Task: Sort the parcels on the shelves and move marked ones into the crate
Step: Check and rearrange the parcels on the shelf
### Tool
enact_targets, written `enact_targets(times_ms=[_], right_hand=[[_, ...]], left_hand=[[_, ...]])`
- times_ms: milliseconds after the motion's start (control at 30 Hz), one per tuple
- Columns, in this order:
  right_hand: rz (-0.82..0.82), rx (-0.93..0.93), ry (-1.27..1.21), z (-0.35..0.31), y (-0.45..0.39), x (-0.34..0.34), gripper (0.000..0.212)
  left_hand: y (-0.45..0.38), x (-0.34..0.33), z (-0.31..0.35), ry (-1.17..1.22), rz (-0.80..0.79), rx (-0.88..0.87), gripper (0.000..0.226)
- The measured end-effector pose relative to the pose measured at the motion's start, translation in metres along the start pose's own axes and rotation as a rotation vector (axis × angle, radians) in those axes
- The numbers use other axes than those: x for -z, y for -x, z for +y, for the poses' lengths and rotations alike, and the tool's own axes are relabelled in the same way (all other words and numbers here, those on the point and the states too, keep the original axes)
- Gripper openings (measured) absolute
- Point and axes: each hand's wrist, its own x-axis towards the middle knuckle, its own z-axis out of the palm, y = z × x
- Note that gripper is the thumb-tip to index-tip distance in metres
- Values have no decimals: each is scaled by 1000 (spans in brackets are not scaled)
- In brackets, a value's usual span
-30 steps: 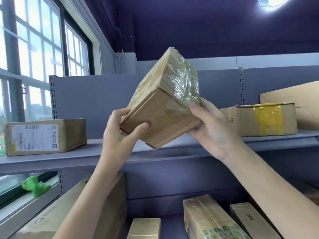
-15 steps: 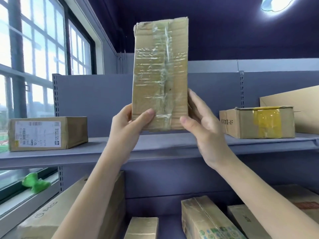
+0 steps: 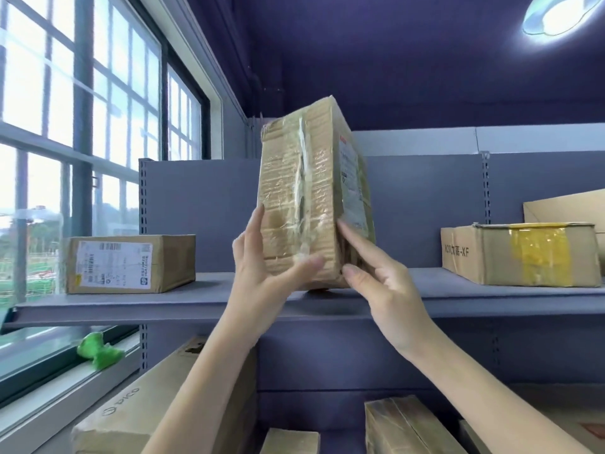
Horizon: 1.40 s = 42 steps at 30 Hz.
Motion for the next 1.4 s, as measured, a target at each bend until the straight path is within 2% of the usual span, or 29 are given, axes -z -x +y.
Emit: enact_targets(times_ms=[133, 233, 333, 400, 500, 600, 633, 700, 733, 800, 833, 967, 1067, 1233, 1400], right_hand=[[3, -20, -61, -4, -5, -4, 57], [-61, -29, -19, -3, -6, -8, 63], [-102, -25, 21, 0, -5, -11, 57], [-39, -35, 48, 4, -5, -10, 50], [144, -90, 164, 18, -9, -2, 47], [240, -214, 211, 31, -12, 11, 51], [241, -280, 194, 34, -12, 14, 60], [211, -385, 88, 39, -11, 18, 67], [175, -392, 24, 40, -11, 18, 57], [108, -350, -45, 38, -9, 14, 29], [105, -319, -52, 37, -8, 11, 23], [118, -152, -12, 26, -5, 1, 27], [85, -67, 44, 17, -3, -6, 36], [95, 12, 25, 10, -7, -13, 33], [255, 85, 56, -2, -22, -18, 34]], left_hand=[[7, -3, 0, -138, 15, -11, 122], [10, 0, 1, -170, 4, 54, 133], [10, 6, 0, -175, -2, 116, 134], [11, 10, 0, -181, -10, 140, 131], [14, 16, -1, -149, -25, 163, 121], [15, 23, -6, -4, -59, 146, 81], [15, 26, -9, 24, -52, 140, 76], [15, 32, -16, 79, -37, 130, 87], [14, 35, -20, 122, -39, 125, 95], [13, 39, -26, 208, -81, 109, 104], [13, 41, -27, 238, -104, 93, 103], [15, 48, -24, 292, -153, 8, 70], [15, 51, -21, 365, -63, 77, 50], [11, 58, -12, 320, -16, 86, 40], [4, 60, -8, 217, 56, 81, 41]])
